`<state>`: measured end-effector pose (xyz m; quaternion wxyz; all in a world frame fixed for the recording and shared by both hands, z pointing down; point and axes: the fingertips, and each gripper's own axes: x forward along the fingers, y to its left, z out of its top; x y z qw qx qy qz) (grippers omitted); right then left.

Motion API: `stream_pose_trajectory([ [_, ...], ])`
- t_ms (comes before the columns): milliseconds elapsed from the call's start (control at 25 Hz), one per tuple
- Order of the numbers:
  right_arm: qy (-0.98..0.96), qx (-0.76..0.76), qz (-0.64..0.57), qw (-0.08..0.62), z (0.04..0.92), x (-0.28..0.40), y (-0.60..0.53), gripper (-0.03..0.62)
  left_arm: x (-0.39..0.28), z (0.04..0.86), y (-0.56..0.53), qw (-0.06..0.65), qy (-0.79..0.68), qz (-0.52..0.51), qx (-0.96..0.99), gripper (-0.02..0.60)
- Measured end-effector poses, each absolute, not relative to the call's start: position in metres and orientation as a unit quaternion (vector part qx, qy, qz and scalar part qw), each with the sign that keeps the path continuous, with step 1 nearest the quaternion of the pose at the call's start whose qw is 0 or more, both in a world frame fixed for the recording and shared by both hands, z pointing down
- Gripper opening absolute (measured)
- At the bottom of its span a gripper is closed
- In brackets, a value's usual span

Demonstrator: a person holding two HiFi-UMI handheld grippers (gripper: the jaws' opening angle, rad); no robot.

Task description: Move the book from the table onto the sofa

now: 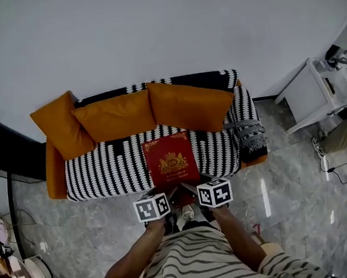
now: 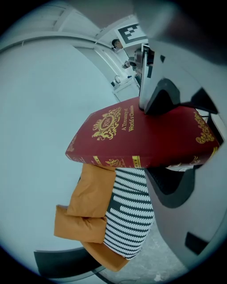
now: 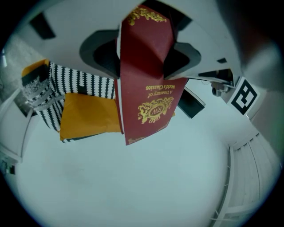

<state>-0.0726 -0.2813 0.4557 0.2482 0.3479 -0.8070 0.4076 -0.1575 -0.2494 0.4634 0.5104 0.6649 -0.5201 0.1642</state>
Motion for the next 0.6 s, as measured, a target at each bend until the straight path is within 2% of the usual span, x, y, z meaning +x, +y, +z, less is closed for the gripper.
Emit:
stream_pose_trajectory([
  [600, -0.779, 0.381, 0.421, 0.266, 0.483, -0.126, -0.315, 0.325, -0.213, 0.494, -0.288, 0.537, -0.480, 0.169, 0.673, 0.373],
])
